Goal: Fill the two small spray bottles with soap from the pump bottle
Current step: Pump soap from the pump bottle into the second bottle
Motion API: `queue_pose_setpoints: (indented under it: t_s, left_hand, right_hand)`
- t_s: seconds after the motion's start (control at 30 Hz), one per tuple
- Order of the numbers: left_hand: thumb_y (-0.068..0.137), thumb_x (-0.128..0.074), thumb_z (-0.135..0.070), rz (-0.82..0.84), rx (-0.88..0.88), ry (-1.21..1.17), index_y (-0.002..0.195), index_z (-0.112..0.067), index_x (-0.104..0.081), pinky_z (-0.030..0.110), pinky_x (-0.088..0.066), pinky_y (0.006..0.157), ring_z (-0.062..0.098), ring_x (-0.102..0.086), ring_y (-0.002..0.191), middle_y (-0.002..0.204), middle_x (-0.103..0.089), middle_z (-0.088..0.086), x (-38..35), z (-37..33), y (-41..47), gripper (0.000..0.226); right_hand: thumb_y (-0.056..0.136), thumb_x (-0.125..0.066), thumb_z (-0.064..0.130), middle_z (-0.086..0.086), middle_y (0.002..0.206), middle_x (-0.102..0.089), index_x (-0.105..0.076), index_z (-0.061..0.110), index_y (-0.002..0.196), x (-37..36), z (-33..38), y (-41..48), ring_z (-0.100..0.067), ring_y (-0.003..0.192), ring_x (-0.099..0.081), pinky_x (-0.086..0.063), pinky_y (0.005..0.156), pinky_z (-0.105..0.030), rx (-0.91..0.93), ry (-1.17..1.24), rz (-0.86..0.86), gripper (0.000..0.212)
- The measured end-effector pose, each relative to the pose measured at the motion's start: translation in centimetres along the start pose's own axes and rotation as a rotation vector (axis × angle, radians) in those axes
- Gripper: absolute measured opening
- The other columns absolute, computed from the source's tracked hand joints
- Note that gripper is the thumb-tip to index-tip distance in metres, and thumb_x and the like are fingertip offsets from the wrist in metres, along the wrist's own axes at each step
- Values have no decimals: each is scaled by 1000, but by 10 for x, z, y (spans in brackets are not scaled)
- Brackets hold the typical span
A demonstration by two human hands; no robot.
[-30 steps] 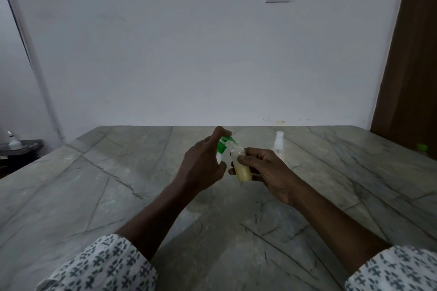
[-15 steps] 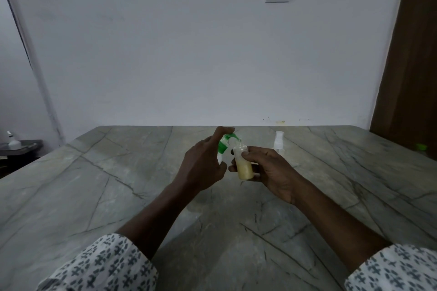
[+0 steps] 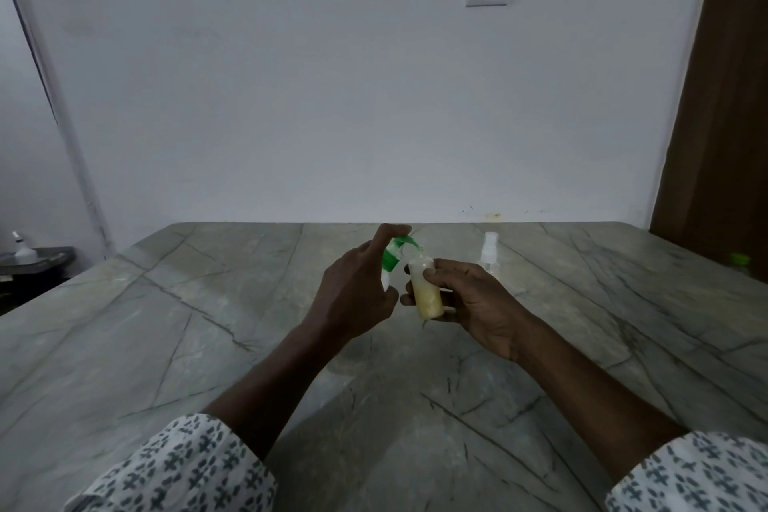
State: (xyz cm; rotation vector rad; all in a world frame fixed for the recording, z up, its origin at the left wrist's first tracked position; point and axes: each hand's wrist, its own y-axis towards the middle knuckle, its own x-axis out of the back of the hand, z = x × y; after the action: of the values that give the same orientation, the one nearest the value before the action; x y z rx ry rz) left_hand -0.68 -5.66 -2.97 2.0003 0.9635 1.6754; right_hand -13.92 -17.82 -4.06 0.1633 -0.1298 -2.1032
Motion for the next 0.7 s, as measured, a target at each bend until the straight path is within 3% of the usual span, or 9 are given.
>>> queue_pose_setpoints:
  t_s: [0.37, 0.57, 0.7]
  left_hand:
    - [78, -73, -13, 15, 18, 6, 141, -26, -34, 13, -31, 53, 3, -43, 56, 100, -66, 5, 0, -2, 1, 75]
    - [77, -74, -11, 6, 29, -17, 129, -24, -41, 17, -40, 57, 8, -49, 62, 112, -69, 6, -1, 0, 2, 63]
    - [76, -73, -12, 2, 22, -26, 131, -25, -39, 15, -36, 54, 4, -45, 57, 109, -69, 5, 0, 0, 2, 66]
  right_hand:
    - [98, -53, 17, -16, 106, -74, -68, 19, 104, 1, 1, 0, -32, 102, -71, -49, 98, -51, 4, -9, -6, 17]
    - [99, -52, 20, -16, 111, -73, -65, 13, 117, -1, -3, 1, -27, 100, -72, -51, 96, -46, -20, -64, 18, 23]
    - [99, -51, 20, -15, 110, -73, -63, 10, 123, 0, -2, 2, -28, 101, -72, -52, 92, -44, -20, -56, 22, 29]
